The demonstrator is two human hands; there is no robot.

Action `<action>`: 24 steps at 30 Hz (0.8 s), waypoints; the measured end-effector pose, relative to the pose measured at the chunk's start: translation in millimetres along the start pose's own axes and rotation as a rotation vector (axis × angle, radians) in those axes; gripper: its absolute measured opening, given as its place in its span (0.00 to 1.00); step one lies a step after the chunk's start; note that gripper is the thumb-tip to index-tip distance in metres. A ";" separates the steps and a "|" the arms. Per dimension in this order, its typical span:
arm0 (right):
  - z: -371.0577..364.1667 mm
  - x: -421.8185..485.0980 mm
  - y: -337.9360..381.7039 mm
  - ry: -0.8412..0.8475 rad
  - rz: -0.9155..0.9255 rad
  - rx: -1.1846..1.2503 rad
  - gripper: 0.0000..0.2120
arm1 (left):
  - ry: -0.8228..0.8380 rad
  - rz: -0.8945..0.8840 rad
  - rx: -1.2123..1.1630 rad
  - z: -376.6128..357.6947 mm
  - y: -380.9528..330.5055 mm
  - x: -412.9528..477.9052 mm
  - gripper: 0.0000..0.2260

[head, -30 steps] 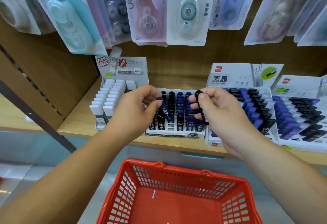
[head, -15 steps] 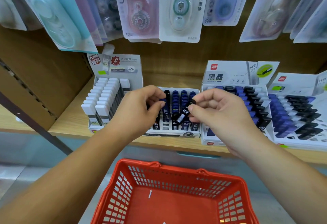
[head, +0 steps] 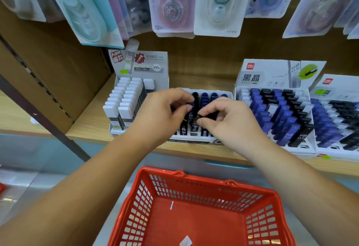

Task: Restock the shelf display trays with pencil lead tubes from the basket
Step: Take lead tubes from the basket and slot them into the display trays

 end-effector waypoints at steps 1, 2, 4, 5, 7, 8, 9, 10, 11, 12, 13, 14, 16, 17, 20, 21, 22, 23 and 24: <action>-1.8 0.5 -1.8 0.006 0.032 -0.047 0.07 | 0.005 -0.016 0.022 -2.9 1.7 1.0 0.07; -2.9 0.6 -4.0 0.010 0.049 -0.076 0.07 | 0.008 -0.033 0.042 -5.4 2.7 2.0 0.07; -2.8 1.1 -8.0 0.005 0.051 -0.099 0.07 | 0.012 -0.045 0.053 -8.8 4.1 4.2 0.07; -2.0 1.4 -8.0 -0.002 0.054 -0.101 0.06 | 0.012 -0.041 0.048 -9.7 4.6 5.4 0.07; -0.7 1.3 -5.2 -0.006 0.080 -0.104 0.07 | 0.003 -0.026 0.040 -10.0 5.1 7.2 0.07; -0.3 1.1 -3.4 -0.006 0.093 -0.109 0.07 | -0.007 -0.019 0.034 -10.3 5.1 7.8 0.07; -0.2 1.0 -2.3 -0.009 0.101 -0.111 0.07 | -0.013 -0.013 0.027 -10.8 5.3 8.4 0.07; -0.1 1.1 -1.3 -0.011 0.103 -0.115 0.06 | -0.016 -0.007 0.020 -11.5 5.3 8.7 0.07; 0.0 0.9 0.0 -0.012 0.104 -0.118 0.05 | -0.017 -0.002 0.014 -12.1 5.5 8.8 0.07; 0.4 1.0 2.2 -0.015 0.109 -0.118 0.04 | -0.020 -0.001 0.010 -12.3 5.8 8.9 0.07; 1.2 1.1 4.8 -0.022 0.119 -0.111 0.04 | -0.023 -0.003 0.009 -12.4 6.1 9.1 0.07; 2.3 1.3 8.2 -0.029 0.133 -0.097 0.04 | -0.026 -0.005 0.008 -12.0 6.4 9.4 0.07; 3.2 0.9 11.8 -0.016 0.136 -0.067 0.04 | -0.010 -0.005 0.010 -11.1 6.1 9.6 0.07; 2.0 0.0 11.7 0.009 0.119 -0.061 0.04 | 0.010 -0.006 0.015 -11.2 5.4 9.3 0.07; 0.2 -3.7 6.7 0.060 0.074 -0.049 0.06 | 0.068 -0.001 0.033 -11.7 2.4 8.6 0.07; 1.6 -4.4 6.5 0.047 0.070 -0.025 0.06 | 0.076 0.008 0.032 -11.5 2.0 8.7 0.07; 3.5 -4.5 7.5 0.027 0.073 0.008 0.05 | 0.076 0.020 0.029 -10.9 2.1 8.8 0.07; 5.8 -4.7 9.5 0.001 0.078 0.044 0.05 | 0.074 0.029 0.025 -10.4 2.5 8.7 0.06; 8.4 -4.7 11.5 -0.029 0.086 0.077 0.05 | 0.073 0.032 0.025 -10.0 2.6 8.8 0.06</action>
Point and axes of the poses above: each hand's wrist, its own x-axis towards the middle knuckle, its own z-axis out of the back of the hand, y = z × x, the point moved 3 cm from there along x, towards the middle knuckle, and after that the axes turned 15 degrees about x, right-handed, at the moved point
